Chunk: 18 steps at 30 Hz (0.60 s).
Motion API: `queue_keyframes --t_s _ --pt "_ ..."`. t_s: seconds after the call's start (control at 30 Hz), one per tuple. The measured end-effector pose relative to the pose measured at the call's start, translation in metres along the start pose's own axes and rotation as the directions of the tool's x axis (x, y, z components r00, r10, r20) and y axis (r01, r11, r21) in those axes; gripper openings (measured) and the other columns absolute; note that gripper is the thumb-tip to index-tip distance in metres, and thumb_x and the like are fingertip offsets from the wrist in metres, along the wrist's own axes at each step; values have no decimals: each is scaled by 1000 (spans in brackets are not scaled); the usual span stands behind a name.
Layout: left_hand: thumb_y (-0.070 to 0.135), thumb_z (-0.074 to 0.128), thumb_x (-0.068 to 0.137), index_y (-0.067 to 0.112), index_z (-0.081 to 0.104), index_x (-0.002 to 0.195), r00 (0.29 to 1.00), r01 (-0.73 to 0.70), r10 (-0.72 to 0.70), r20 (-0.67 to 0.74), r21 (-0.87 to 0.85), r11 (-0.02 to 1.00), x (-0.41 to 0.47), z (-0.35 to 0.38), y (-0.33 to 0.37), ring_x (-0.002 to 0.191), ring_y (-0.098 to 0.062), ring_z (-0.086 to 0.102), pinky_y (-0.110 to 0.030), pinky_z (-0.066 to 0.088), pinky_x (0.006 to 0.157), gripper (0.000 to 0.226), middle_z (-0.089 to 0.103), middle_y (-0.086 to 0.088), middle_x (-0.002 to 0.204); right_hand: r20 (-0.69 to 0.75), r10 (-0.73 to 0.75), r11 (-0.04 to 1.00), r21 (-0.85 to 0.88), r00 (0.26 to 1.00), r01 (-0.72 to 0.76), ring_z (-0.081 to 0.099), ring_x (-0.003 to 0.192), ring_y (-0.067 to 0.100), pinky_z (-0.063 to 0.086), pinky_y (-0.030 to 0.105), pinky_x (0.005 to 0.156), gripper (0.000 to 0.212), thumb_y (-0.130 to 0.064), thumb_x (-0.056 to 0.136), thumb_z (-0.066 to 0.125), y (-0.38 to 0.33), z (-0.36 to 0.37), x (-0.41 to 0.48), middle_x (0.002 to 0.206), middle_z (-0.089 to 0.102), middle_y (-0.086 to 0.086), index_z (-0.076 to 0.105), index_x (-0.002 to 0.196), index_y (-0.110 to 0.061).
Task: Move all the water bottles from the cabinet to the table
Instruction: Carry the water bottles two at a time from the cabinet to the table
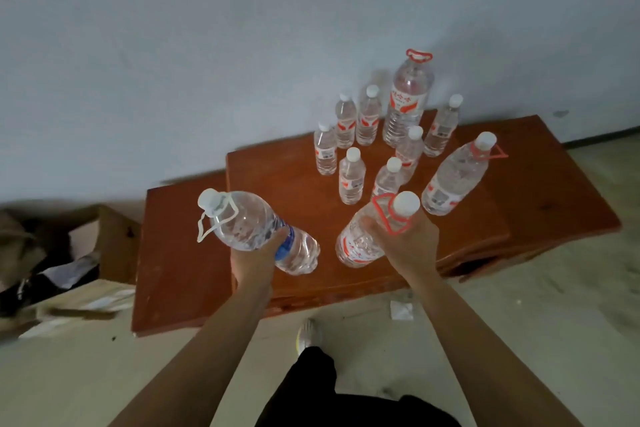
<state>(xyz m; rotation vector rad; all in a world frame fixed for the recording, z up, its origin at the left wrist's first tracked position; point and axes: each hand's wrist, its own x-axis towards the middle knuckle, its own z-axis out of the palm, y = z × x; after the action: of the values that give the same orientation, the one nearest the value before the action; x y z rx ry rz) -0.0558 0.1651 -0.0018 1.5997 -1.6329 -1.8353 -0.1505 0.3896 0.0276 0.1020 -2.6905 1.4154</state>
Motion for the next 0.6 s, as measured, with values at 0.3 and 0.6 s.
queue_keyframes --t_s 0.3,0.6 --pt "42 94 47 36 61 104 943 -276 195 -271 -306 911 -173 -60 -24 92 -8 72 -39 59 88 66 72 12 100 156 -277 953 169 948 250 71 84 18 57 33 81 53 -47 73 83 -28 -75 -55 93 73 1 65 105 -10" --pt "26 91 66 19 56 130 787 -393 101 -609 -368 843 -311 -181 -81 105 -17 68 -44 57 91 74 67 -1 121 406 -491 863 349 771 365 57 70 4 32 5 65 43 -56 68 75 -89 -80 -180 76 59 -19 62 94 -24"
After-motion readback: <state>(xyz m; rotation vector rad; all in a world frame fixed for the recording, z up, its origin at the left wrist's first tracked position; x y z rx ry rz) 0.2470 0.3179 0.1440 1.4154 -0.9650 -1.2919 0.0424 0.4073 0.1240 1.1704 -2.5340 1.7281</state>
